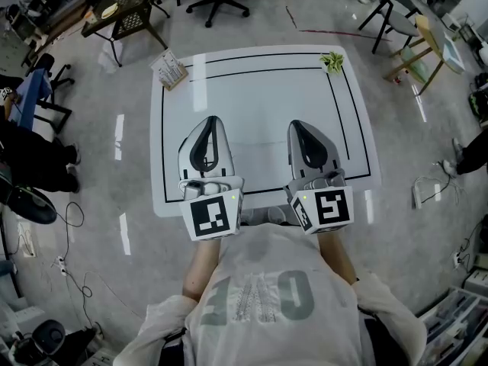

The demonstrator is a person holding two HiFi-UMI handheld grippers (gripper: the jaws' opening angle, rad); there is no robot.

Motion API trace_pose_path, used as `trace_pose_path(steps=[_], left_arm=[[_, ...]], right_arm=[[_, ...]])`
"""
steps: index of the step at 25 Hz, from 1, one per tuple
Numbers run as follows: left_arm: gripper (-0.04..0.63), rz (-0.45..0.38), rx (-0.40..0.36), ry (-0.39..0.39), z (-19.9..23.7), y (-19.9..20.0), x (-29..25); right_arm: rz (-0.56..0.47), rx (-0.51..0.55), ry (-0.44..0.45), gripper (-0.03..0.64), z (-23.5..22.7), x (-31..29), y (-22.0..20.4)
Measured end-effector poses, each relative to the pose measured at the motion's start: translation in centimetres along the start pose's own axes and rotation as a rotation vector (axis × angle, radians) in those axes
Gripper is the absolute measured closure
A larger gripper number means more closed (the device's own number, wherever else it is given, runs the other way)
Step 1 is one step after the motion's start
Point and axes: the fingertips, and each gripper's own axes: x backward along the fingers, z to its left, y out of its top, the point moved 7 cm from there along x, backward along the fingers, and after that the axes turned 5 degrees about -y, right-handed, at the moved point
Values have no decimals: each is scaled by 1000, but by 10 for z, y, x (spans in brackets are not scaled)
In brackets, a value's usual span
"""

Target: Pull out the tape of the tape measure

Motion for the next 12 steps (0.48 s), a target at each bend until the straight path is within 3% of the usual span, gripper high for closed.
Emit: trace_pose_path(steps=[12], left_arm=[[565,52,-17,32,10,-4,4]], right_arm=[[11,-11,2,588,-1,-3,-2]])
